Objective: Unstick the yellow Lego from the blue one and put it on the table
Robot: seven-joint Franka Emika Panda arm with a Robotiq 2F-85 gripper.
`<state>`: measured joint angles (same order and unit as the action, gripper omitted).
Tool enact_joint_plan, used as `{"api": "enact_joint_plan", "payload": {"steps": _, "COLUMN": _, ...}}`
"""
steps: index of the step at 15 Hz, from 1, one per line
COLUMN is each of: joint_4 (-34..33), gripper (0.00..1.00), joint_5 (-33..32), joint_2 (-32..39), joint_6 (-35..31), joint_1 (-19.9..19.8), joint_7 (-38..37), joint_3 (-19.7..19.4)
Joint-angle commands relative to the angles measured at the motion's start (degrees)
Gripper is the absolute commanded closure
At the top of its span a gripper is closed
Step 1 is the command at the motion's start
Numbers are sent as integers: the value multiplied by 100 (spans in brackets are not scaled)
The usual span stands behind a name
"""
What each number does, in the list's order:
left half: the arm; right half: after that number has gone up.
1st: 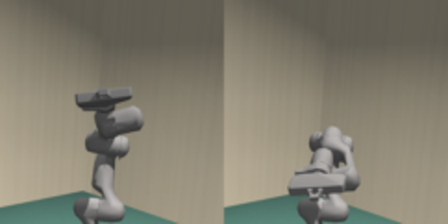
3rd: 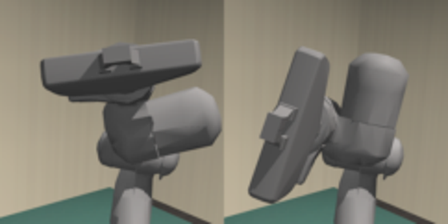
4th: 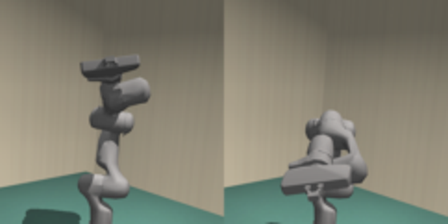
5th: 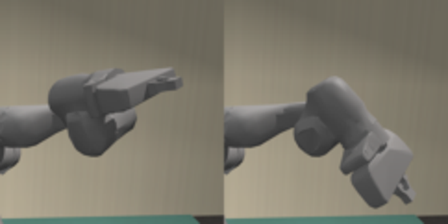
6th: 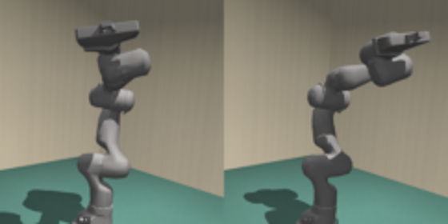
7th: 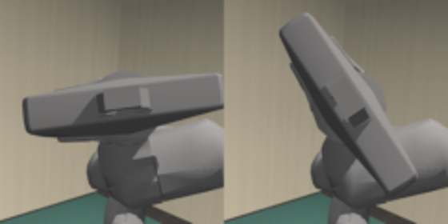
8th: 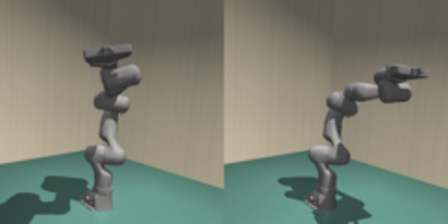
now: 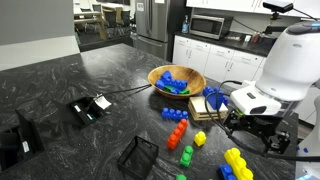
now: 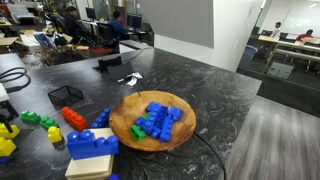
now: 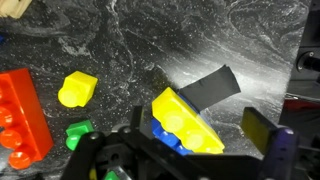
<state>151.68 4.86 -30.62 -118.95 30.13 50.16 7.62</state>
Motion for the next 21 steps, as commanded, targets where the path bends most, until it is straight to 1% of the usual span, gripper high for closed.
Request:
{"api": "enact_joint_plan", "payload": {"steps": 1, "joint_4": -161, "gripper": 0, "joint_5": -235, "joint_2": 459, "joint_6": -175, "joint_1": -62, "joint_7": 172, "joint_3": 283}}
{"api": "enact_joint_plan", "payload": {"steps": 4, "joint_4": -208, "gripper": 0, "joint_5": -463, "joint_2": 675, "joint_6": -477, "joint_1": -104, "joint_7": 77, "joint_3": 474}}
{"api": "enact_joint_plan", "payload": {"steps": 7, "joint_4": -232, "gripper": 0, "joint_5": -597, "joint_2": 764, "joint_6": -667, "joint_1": -117, "joint_7": 17, "joint_3": 547}}
{"api": "enact_joint_plan", "payload": {"steps": 13, "joint_4": -14, "gripper": 0, "joint_5": -349, "joint_2": 629, "joint_6": -883, "joint_1": 3, "joint_7": 79, "joint_3": 543}}
{"api": "enact_joint_plan", "payload": {"steps": 17, "joint_4": 140, "gripper": 0, "joint_5": -240, "joint_2": 449, "joint_6": -973, "joint_1": 17, "joint_7": 54, "joint_3": 519}}
{"api": "enact_joint_plan", "payload": {"steps": 18, "joint_4": 182, "gripper": 2, "joint_5": -208, "joint_2": 403, "joint_6": -972, "joint_1": 16, "joint_7": 36, "joint_3": 511}}
{"api": "enact_joint_plan", "payload": {"steps": 19, "joint_4": 229, "gripper": 6, "joint_5": -171, "joint_2": 353, "joint_6": -970, "joint_1": 24, "joint_7": 29, "joint_3": 502}}
{"api": "enact_joint_plan", "payload": {"steps": 20, "joint_4": 277, "gripper": 6, "joint_5": -129, "joint_2": 308, "joint_6": -968, "joint_1": 39, "joint_7": 34, "joint_3": 491}}
{"api": "enact_joint_plan", "payload": {"steps": 21, "joint_4": 320, "gripper": 8, "joint_5": -88, "joint_2": 268, "joint_6": -968, "joint_1": 52, "joint_7": 35, "joint_3": 484}}
